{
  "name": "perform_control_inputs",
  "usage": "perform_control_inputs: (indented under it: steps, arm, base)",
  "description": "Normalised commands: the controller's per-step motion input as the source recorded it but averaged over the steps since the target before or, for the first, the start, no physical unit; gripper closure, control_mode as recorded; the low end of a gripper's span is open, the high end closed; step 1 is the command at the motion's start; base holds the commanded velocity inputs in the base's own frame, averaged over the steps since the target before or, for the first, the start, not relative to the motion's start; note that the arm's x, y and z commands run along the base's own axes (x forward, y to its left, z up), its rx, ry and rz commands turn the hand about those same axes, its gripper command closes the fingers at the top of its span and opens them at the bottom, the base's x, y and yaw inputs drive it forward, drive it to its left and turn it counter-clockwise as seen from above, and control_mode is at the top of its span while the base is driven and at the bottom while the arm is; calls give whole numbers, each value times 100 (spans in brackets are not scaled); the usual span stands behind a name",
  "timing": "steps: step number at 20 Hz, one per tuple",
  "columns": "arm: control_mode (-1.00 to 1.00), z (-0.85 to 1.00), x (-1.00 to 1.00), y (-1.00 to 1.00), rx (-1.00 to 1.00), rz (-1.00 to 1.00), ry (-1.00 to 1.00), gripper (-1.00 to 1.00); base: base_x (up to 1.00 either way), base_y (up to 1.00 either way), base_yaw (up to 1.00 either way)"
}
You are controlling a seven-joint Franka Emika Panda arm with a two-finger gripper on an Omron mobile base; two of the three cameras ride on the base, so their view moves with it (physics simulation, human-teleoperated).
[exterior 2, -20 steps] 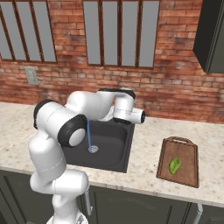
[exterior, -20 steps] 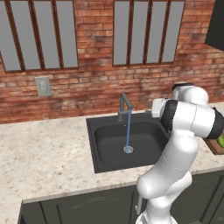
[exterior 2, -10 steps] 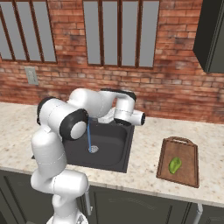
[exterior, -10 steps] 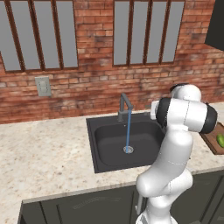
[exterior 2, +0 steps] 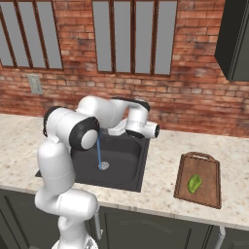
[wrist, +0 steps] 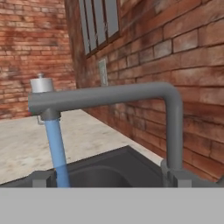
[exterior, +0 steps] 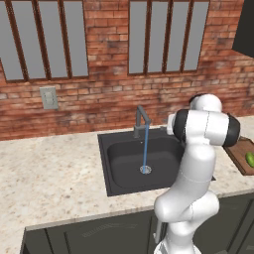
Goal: Pick the mango from the sink and place it on the cutting board to airdry. Then turn off the sink faucet.
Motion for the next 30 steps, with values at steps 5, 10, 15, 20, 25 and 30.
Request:
perform_control_inputs:
  steps: [5,10,15,20,25,30]
  arm:
    - [-100,-6,17,1,0,0,0,-100]
    - [-100,-10,14,0,0,-1,0,-100]
    - [-100,-10,13,0,1,-3,0,-100]
    - [-100,-10,11,0,1,-3,0,-100]
    - [-100,-11,12,0,1,-3,0,-100]
    - [-100,-9,14,0,1,-3,0,-100]
  base:
    - [0,0,0]
    - [0,0,0]
    - [0,0,0]
    - [0,0,0]
    - [0,0,0]
    - [0,0,0]
